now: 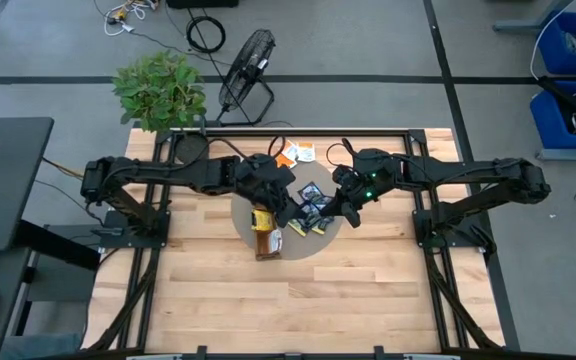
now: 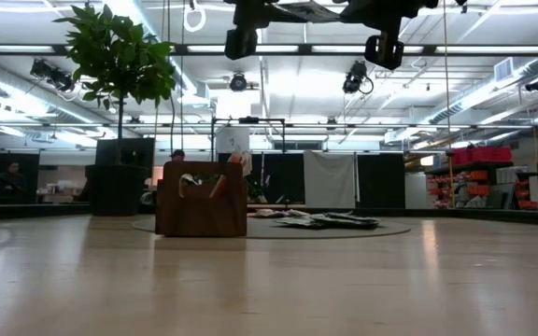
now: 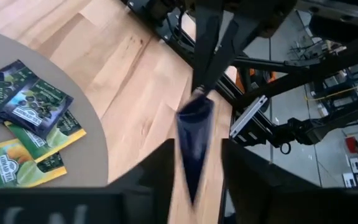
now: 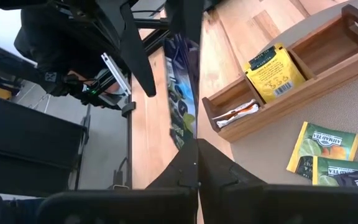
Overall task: Pick & Place Tea
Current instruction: Put the violet tea bag into the top section of the wooden organizer
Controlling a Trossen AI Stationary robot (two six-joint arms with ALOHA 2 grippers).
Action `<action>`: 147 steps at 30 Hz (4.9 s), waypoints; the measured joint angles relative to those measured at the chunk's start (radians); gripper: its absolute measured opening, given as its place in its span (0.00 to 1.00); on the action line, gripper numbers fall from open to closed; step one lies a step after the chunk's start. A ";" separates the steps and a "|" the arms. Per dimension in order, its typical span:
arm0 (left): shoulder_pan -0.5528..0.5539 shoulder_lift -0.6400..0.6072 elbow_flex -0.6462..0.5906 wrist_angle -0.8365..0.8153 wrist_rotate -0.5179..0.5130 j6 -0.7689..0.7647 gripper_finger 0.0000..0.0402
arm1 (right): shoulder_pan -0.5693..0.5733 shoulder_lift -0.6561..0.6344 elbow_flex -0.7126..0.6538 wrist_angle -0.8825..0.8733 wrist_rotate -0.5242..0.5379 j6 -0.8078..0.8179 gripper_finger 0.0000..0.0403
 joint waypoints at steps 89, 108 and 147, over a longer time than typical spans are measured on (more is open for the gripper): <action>0.002 0.267 0.000 -0.664 -0.704 -0.871 0.07 | -0.003 -0.004 0.000 0.038 0.087 0.029 0.32; 0.007 0.269 0.000 -0.701 -0.703 -0.871 0.38 | -0.003 -0.004 0.000 0.029 0.087 0.028 0.32; 0.085 0.197 0.001 -0.736 -0.726 -0.632 0.44 | -0.003 -0.003 0.000 0.002 0.087 0.021 0.32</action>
